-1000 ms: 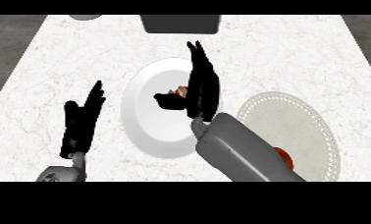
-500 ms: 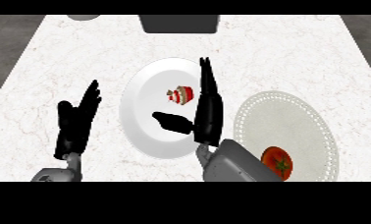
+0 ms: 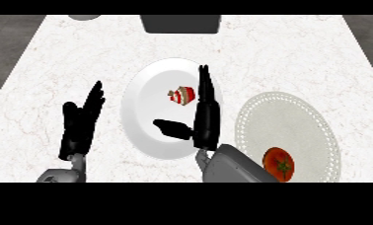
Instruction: Pick the cupcake from the placemat and place it in the plate
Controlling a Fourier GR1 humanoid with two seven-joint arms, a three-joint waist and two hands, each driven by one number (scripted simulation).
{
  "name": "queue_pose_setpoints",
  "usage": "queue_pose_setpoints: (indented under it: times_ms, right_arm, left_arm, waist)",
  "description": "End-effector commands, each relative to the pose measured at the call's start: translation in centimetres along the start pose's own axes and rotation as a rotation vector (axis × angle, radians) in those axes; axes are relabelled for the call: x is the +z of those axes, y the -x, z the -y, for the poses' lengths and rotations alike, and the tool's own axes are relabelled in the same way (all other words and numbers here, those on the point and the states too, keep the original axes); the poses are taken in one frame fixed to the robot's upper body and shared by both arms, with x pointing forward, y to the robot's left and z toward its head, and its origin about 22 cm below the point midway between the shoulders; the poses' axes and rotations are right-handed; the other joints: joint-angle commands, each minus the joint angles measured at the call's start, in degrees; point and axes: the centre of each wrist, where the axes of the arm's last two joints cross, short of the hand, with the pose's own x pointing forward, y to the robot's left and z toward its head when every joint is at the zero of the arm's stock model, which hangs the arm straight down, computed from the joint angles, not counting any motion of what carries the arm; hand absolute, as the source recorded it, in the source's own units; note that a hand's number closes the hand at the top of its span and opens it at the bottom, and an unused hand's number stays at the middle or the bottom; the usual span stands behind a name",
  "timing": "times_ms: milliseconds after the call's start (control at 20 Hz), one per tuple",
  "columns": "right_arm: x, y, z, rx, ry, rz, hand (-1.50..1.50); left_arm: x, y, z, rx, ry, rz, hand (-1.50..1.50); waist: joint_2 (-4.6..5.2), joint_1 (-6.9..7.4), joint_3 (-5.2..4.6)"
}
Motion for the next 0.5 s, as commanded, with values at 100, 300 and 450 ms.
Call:
queue_pose_setpoints:
  times_ms: [100, 300, 450]
  right_arm:
    - [-0.5, 1.0, -0.8, 0.044, 0.063, -0.050, -1.50]
    - [0.7, 2.5, -0.8, 0.064, 0.077, -0.076, -1.50]
    - [-0.4, 2.7, -0.1, 0.090, 0.089, -0.078, -1.50]
  left_arm:
    - [-0.1, 0.0, 2.5, -0.007, 0.010, -0.004, 0.00]
    - [-1.4, -1.7, -0.2, -0.005, -0.013, -0.009, 0.00]
    - [0.7, 1.1, -0.2, -0.003, -0.026, 0.007, 0.00]
  waist:
    - [-0.04, -0.06, -0.02]
    - [-0.02, -0.14, -0.01]
    - [-0.21, -0.62, -0.04]
